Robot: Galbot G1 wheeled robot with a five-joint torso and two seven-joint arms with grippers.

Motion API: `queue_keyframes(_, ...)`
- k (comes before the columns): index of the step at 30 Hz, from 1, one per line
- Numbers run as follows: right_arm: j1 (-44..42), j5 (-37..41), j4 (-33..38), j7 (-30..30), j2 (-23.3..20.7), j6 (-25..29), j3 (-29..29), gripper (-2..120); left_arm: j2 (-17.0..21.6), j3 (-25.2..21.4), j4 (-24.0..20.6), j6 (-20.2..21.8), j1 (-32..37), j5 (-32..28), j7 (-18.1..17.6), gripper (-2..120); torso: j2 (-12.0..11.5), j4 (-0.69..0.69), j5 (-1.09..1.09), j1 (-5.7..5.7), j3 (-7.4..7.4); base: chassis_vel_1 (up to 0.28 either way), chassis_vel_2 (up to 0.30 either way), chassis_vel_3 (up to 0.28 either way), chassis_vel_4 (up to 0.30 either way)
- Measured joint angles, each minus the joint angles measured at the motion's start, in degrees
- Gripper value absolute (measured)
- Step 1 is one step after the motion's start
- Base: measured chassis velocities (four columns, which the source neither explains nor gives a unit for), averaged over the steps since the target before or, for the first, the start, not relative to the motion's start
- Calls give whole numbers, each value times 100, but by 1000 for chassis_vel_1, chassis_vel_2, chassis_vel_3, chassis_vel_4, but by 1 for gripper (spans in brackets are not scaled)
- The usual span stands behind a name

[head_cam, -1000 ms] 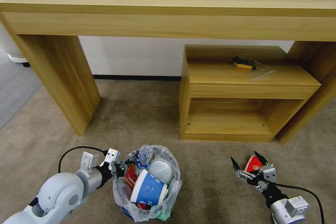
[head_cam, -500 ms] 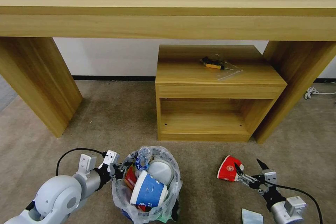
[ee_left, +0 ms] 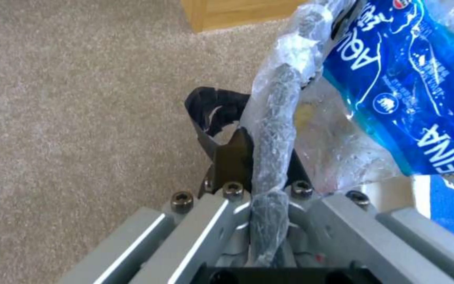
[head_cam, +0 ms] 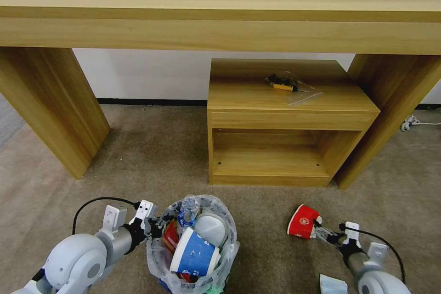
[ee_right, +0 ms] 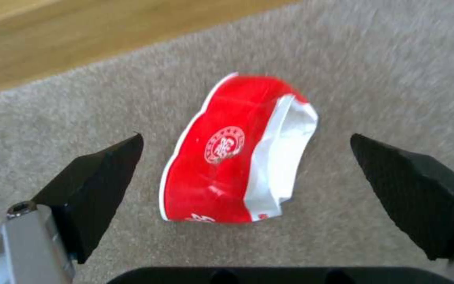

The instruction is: Pick up the trash bin and place the garbage on the floor into it.

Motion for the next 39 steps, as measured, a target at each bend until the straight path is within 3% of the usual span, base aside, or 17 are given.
queue_keyframes(6, 297, 1, -413, 104, 92, -83, -121, 93, 19, 13, 0, 0, -23, -6, -3, 0, 0, 0, 0, 0, 0, 0, 0, 0, 0)
queue_keyframes(14, 568, -142, -954, -106, 70, 2, -211, 67, 16, 91, 21, 0, -72, -9, -10, 0, 0, 0, -2, 0, 0, 0, 0, 0, 0)
queue_keyframes(17, 660, -216, -1087, -168, 81, 42, -244, 50, 33, 98, 22, 0, -88, -22, -12, 0, 0, 0, -2, 0, 0, 0, 0, 0, 0)
queue_keyframes(21, 739, -215, -1186, -187, 99, 42, -299, 41, 35, 100, 20, 0, -88, -25, -21, 0, 0, 0, -1, 0, 0, 0, 0, 0, 0)
queue_keyframes(39, 1094, -232, -1666, -362, 71, 92, -447, 39, 110, 12, -16, 0, -46, -66, -14, 0, 0, 0, -1, 0, 0, 0, 0, 0, 0)
